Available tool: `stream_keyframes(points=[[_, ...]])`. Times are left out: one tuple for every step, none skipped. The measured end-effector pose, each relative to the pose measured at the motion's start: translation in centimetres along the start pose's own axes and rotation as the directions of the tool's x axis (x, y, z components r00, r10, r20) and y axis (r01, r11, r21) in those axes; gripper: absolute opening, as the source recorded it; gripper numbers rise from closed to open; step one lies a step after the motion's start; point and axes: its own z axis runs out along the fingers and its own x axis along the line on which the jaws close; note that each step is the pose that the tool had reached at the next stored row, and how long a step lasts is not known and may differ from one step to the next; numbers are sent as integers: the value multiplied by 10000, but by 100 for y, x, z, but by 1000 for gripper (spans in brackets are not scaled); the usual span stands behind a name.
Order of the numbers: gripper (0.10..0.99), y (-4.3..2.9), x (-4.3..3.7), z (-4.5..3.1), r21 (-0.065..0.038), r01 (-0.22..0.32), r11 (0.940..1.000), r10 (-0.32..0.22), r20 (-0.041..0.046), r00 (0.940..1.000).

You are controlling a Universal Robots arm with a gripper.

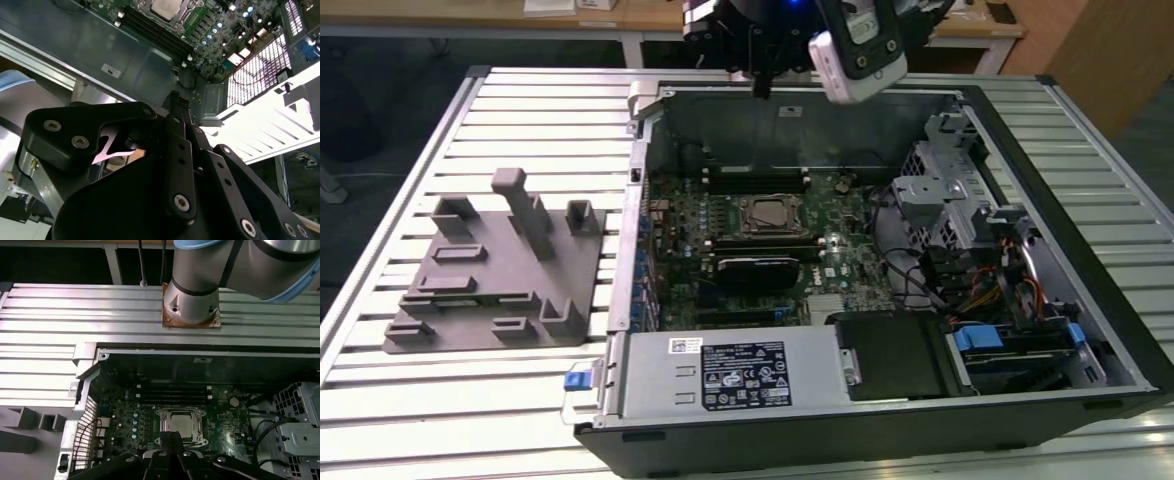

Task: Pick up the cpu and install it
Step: 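Install the second cpu locking lever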

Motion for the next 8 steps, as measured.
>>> stream_keyframes(points=[[106,-5,0,9,39,-1,10000,1,0,10000],[106,-9,0,19,80,-3,10000,3,1,10000],[106,-15,0,29,119,-5,9999,5,2,10000],[106,-22,0,41,153,-7,9999,7,3,10000],[106,-29,0,55,176,-10,9998,10,5,10000],[106,-36,0,69,198,-13,9998,13,7,10000],[106,-44,0,84,216,-15,9998,15,8,10000],[106,-51,0,99,235,-17,9997,17,9,10000]])
